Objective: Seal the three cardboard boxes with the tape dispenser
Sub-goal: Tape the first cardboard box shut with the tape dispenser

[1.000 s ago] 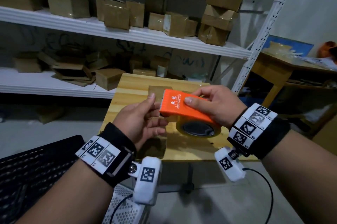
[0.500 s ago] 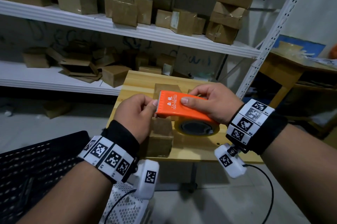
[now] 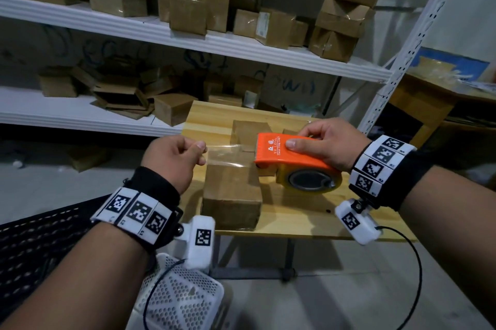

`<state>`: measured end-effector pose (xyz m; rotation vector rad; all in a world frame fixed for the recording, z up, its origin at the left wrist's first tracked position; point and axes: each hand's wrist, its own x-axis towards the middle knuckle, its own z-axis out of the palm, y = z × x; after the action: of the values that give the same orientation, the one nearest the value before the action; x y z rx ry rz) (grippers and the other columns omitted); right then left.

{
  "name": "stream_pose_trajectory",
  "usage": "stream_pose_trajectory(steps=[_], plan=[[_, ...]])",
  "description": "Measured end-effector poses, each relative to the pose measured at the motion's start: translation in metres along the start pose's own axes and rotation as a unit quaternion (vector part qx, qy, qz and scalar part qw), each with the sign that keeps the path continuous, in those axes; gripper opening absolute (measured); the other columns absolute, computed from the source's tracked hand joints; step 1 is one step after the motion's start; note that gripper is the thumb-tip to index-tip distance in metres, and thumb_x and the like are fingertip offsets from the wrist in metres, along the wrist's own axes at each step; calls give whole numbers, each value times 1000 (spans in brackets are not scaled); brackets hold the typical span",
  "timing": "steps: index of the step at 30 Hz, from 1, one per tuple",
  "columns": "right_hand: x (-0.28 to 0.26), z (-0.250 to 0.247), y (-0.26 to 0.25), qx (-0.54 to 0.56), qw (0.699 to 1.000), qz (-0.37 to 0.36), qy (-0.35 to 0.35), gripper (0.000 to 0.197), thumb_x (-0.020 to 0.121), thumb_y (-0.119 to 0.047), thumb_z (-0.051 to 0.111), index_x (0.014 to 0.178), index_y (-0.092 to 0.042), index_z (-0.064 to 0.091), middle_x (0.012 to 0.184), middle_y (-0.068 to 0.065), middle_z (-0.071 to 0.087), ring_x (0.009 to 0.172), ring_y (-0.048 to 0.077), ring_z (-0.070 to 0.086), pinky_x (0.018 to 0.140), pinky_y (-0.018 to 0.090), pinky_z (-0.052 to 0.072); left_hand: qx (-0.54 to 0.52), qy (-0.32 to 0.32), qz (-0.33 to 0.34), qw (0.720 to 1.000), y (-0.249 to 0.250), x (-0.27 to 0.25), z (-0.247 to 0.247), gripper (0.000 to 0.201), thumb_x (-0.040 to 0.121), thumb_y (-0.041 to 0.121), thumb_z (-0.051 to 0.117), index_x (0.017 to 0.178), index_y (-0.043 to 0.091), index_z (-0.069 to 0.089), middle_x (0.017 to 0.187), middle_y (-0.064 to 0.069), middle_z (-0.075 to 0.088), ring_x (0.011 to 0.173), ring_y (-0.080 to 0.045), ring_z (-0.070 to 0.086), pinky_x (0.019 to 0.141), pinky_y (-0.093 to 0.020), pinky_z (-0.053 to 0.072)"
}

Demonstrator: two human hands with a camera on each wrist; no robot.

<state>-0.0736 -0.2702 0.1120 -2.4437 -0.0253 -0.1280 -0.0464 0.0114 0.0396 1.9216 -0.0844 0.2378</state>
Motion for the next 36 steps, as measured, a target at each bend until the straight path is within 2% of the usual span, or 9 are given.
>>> stream_pose_trajectory(steps=[4, 8, 12, 16, 21, 26, 31, 34, 36], plan=[[10, 5, 8, -3, 1000, 12, -2, 40, 73, -61, 78, 86, -23, 79, 87, -4, 77, 77, 13, 75, 69, 26, 57, -8, -5, -12, 1000, -7, 7, 1, 30, 100, 27, 60, 81, 7, 72, 86, 3, 70, 81, -6, 59, 66, -23, 38], [14, 4, 24, 7, 999, 40, -11, 44, 68, -63, 78, 84, -22, 78, 81, -1, 79, 69, 13, 76, 64, 25, 57, -13, -6, -31, 999, -16, 13, 2, 32, 99, 27, 61, 78, 5, 72, 87, 1, 72, 79, -9, 60, 70, -28, 40], [20, 3, 27, 7, 998, 57, -26, 40, 75, -61, 80, 86, -22, 78, 82, 0, 80, 71, 15, 78, 70, 32, 61, -25, -11, -48, 998, -21, 19, 4, 31, 99, 27, 61, 79, 8, 74, 83, 2, 72, 74, -8, 58, 76, -31, 42], [28, 4, 29, -3, 997, 75, -32, 39, 77, -60, 80, 87, -22, 80, 81, -3, 80, 73, 16, 78, 69, 31, 60, -23, -28, -66, 997, -29, 26, 7, 30, 99, 29, 62, 77, 13, 75, 87, 0, 74, 76, -14, 59, 79, -35, 47], [33, 6, 32, -10, 994, 96, -55, 43, 76, -63, 79, 91, -22, 81, 82, 0, 81, 76, 21, 79, 85, 44, 63, -15, -32, -77, 996, -31, 28, 8, 29, 99, 29, 61, 79, 14, 75, 86, 0, 73, 74, -15, 58, 79, -36, 48], [36, 4, 28, -20, 994, 91, -55, 41, 78, -60, 79, 90, -21, 81, 81, 1, 81, 78, 22, 79, 84, 42, 64, -22, -26, -86, 996, -35, 32, 1, 28, 99, 29, 62, 80, 14, 75, 83, -1, 72, 73, -14, 56, 85, -39, 48], [38, 8, 32, -41, 993, 91, -60, 39, 79, -60, 79, 87, -22, 82, 80, -1, 81, 78, 22, 79, 79, 36, 63, 0, -36, -109, 993, -41, 32, 8, 28, 99, 30, 61, 82, 12, 75, 84, -6, 72, 73, -18, 57, 80, -38, 51], [39, 18, 35, -50, 991, 103, -63, 36, 80, -59, 80, 85, -23, 82, 75, -4, 80, 68, 14, 76, 67, 28, 58, 4, -38, -141, 989, -46, 31, 15, 31, 99, 28, 63, 81, 5, 74, 80, -8, 71, 63, -18, 54, 63, -29, 44], [38, 21, 36, -42, 989, 119, -71, 37, 81, -59, 79, 86, -22, 81, 73, -4, 80, 61, 9, 75, 65, 26, 55, 5, -42, -153, 987, -47, 28, 19, 32, 99, 26, 63, 80, 3, 72, 76, -6, 67, 61, -17, 53, 57, -27, 40]])
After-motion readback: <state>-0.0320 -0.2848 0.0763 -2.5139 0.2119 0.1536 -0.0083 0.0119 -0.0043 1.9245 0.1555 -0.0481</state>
